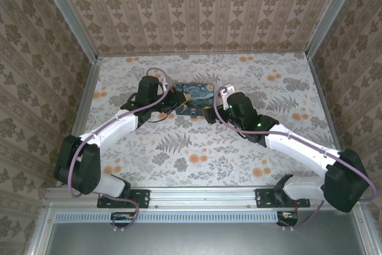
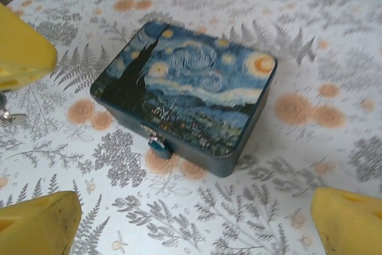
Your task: Unlock the padlock with the key
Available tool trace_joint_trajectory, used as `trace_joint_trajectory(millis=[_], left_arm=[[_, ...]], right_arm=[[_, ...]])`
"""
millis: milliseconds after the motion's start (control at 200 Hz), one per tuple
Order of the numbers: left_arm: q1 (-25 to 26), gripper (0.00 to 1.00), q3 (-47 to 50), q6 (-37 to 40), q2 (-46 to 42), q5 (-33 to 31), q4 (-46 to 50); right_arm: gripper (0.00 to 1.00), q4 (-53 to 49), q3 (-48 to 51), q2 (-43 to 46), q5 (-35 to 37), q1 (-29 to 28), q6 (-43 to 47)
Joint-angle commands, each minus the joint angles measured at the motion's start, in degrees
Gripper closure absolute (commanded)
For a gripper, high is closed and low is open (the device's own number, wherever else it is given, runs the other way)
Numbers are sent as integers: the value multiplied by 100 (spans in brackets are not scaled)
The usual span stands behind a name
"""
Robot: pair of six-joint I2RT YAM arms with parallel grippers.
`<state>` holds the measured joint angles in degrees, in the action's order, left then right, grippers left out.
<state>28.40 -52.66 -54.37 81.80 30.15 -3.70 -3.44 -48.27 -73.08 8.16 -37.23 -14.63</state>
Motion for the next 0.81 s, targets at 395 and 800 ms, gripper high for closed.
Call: trace_joint_trajectory(millis=[395, 800], left_arm=[[-28, 100, 726, 1461, -795, -571, -1913], [166, 100, 1515, 627, -798, -1075, -3738]], right_arm=[[3, 3983, 464, -1115, -2098, 586, -3882], [56, 7987, 860, -2669, -2443, 509, -5837]])
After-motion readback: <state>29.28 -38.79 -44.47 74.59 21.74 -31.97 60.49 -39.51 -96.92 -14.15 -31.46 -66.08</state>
